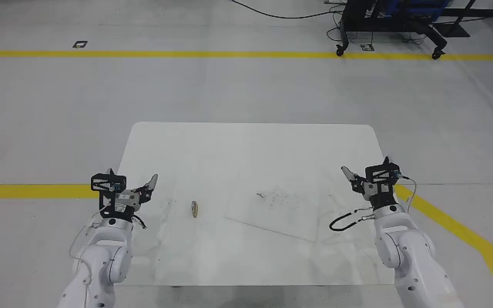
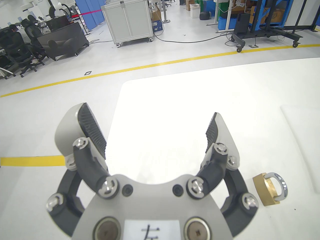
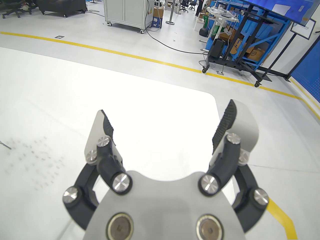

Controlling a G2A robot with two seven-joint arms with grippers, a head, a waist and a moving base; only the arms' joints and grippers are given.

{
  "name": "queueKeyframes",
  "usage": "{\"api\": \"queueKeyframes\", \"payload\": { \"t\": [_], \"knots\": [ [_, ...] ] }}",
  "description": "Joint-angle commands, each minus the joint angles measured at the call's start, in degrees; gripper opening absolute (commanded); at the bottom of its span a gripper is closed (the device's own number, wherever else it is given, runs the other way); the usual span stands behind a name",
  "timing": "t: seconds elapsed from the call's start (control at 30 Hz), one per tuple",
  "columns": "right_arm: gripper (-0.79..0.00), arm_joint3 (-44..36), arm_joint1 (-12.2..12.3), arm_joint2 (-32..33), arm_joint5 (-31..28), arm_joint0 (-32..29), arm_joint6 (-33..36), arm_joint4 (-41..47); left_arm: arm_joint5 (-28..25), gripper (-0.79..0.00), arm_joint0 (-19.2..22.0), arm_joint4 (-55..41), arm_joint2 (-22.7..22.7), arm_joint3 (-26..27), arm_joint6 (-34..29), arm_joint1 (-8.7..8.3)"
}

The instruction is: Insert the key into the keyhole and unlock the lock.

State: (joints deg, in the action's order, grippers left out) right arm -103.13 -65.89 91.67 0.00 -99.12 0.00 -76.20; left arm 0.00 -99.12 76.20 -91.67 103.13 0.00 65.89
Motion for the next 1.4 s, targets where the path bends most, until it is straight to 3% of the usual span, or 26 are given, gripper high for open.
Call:
{"api": "queueKeyframes", "payload": {
  "t": [0.0, 0.2, 0.4, 0.9, 1.03, 1.37],
  "knots": [
    [0.000, 0.00, 0.00, 0.00, 0.00, 0.00, 0.00, 0.00, 0.00, 0.000, 0.00, 0.00, 0.00, 0.00, 0.00, 0.00],
    [0.000, -0.59, 0.01, -0.93, -1.17, 0.10, -0.11, -0.86, 0.00, 0.000, 0.00, 0.00, 0.00, 0.00, 0.00, 0.00],
    [0.000, -0.14, -0.49, -11.32, -8.26, 5.86, 3.78, -7.90, 0.00, 0.000, 0.00, 0.00, 0.00, 0.00, 0.00, 0.00],
    [0.000, 0.00, -0.54, -11.20, -6.92, 6.05, 3.56, -8.55, 0.00, 0.000, 0.00, 0.00, 0.00, 0.00, 0.00, 0.00],
    [0.000, 3.44, -0.51, -12.92, -16.52, 8.29, 1.47, -4.05, 0.00, 0.000, 0.00, 0.00, 0.00, 0.00, 0.00, 0.00],
    [0.000, 16.80, -1.11, -23.96, -44.34, 23.00, 1.44, -1.52, 0.00, 0.000, 0.00, 0.00, 0.00, 0.00, 0.00, 0.00]
  ]
}}
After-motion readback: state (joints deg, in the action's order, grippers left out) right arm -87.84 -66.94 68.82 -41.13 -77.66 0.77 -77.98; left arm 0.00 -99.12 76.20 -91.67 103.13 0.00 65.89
